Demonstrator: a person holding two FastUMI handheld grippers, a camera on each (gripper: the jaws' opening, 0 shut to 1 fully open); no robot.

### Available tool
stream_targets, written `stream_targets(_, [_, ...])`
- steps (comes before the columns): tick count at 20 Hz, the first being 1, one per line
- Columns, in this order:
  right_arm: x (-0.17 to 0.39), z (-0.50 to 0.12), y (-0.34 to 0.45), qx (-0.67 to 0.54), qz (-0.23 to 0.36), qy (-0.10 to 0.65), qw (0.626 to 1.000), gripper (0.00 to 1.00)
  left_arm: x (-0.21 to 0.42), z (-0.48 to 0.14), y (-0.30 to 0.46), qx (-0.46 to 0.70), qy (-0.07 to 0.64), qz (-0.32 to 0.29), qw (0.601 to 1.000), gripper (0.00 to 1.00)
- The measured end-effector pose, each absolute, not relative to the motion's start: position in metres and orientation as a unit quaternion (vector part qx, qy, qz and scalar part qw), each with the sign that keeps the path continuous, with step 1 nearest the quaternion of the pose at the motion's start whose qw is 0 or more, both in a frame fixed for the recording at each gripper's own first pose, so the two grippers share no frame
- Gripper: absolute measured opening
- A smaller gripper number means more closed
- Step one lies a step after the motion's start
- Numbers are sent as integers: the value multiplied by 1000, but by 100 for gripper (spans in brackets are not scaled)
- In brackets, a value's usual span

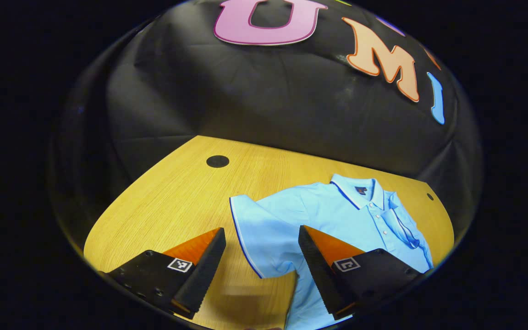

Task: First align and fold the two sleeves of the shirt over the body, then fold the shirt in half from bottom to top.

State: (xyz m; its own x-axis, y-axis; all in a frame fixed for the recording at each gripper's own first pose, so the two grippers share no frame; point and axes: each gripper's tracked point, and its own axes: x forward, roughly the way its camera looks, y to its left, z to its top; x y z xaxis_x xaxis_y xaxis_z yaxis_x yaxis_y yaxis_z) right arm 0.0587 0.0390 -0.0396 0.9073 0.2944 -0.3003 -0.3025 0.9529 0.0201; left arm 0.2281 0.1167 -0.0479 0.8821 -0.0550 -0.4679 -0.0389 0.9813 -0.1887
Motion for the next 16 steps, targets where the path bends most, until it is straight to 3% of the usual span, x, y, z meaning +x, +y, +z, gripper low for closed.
stream_targets(16, [61, -44, 30, 4, 147, 166, 975, 98, 237, -85, 123, -41, 294, 9, 955, 91])
